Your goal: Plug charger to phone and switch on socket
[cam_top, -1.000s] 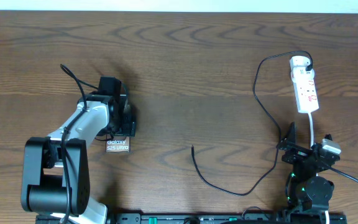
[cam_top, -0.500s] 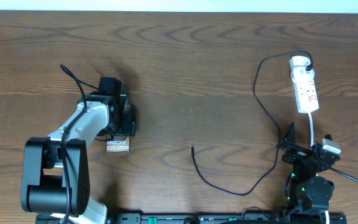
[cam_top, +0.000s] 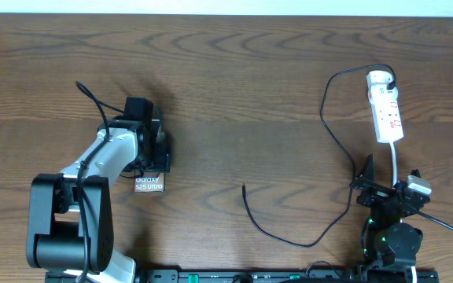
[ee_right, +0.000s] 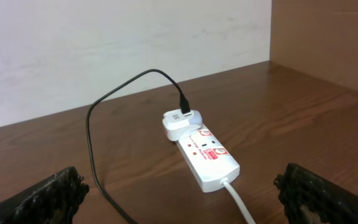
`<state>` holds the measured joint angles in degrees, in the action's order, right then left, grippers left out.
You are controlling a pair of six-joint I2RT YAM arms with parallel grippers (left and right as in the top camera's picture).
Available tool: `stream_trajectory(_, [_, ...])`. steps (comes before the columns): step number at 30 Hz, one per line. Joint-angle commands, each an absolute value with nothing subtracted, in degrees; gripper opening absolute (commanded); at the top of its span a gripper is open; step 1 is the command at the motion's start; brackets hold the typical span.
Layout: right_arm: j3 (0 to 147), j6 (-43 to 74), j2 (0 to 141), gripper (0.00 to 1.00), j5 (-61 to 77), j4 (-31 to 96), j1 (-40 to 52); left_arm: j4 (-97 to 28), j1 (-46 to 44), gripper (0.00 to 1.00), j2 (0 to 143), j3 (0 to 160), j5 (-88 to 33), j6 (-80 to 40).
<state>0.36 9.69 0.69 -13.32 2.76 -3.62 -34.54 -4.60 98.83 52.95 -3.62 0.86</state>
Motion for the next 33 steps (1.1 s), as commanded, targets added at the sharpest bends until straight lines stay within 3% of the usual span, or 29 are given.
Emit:
stream_trajectory(1, [0.32, 10.22, 0.38, 0.99, -13.80, 3.01, -3.33, -34.83, -4.69, 0.74, 99.98, 50.78, -6.59, 0.38])
stream_trajectory(7, [0.32, 10.22, 0.38, 0.99, -13.80, 3.01, -3.33, -34.83, -4.69, 0.73, 99.98, 50.78, -6.59, 0.38])
stream_trajectory(17, [0.32, 10.22, 0.38, 0.99, -13.80, 3.01, -3.33, -34.83, -4.69, 0.59, 99.98, 50.78, -6.59, 0.38])
stream_trajectory(28, [0.32, 10.22, 0.38, 0.99, -13.80, 3.01, -3.33, -34.81, -4.69, 0.31, 99.98, 50.78, -6.59, 0.38])
stream_trajectory(29, [0.32, 10.22, 0.38, 0.99, -13.80, 3.01, -3.33, -34.81, -4.69, 0.22, 99.98, 50.78, -6.61, 0.38])
stream_trajectory(33, [0.32, 10.22, 0.38, 0.99, -13.80, 3.01, -3.33, -34.54, -4.69, 0.09, 99.98, 50.78, -6.61, 0.38])
